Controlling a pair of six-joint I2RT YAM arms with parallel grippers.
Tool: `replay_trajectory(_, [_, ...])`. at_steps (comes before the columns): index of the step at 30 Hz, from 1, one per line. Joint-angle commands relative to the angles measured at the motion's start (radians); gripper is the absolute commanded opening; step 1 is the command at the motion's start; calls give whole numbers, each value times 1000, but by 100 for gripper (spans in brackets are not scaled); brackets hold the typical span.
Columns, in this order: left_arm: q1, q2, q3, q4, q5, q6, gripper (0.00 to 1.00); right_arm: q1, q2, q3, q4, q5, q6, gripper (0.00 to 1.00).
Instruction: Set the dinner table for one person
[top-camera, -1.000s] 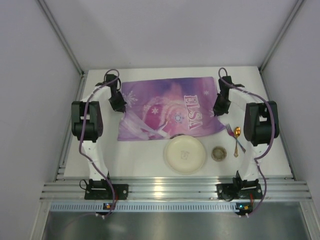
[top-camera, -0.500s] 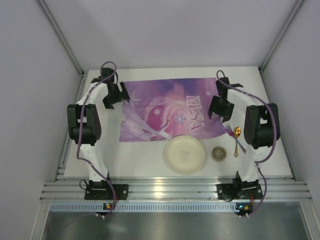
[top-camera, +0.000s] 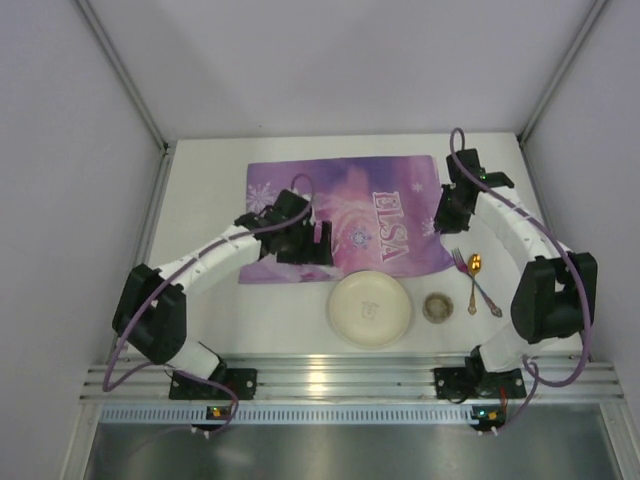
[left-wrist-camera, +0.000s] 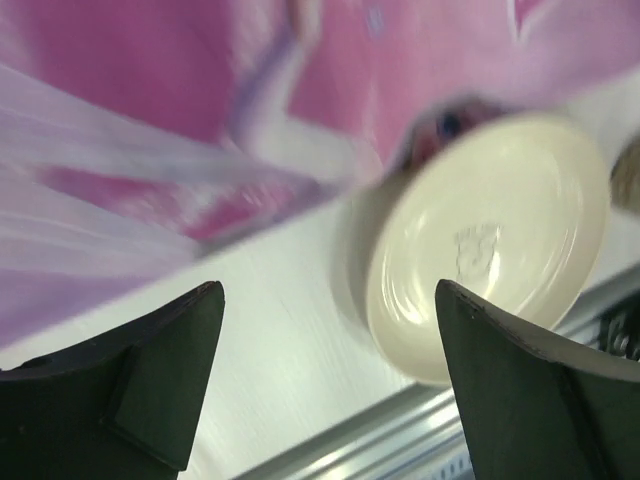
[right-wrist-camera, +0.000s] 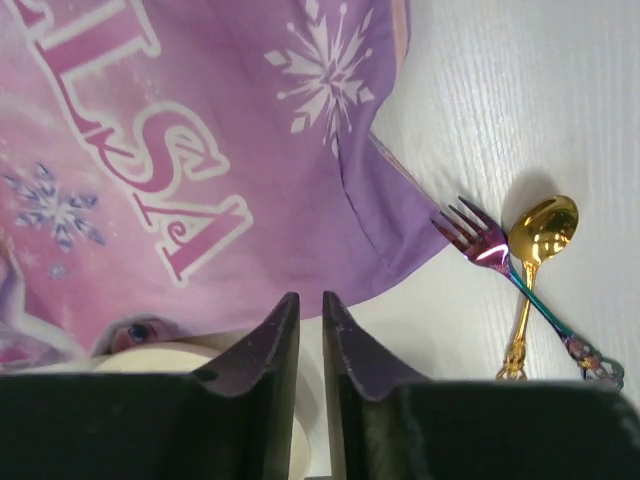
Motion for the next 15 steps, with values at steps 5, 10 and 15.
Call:
replay_trajectory(5, [-171,-84,-250,118,52,-149,87,8,167,-46,115,-72,-26,0])
replay_trajectory(10, [-207,-91,-224,96,28,-160,86,2,218,-83,114,-4,-2,0])
replay_trajectory(15, [-215,-108,-238,89,12,-174,86,-2,255,-156,120,39,23,0])
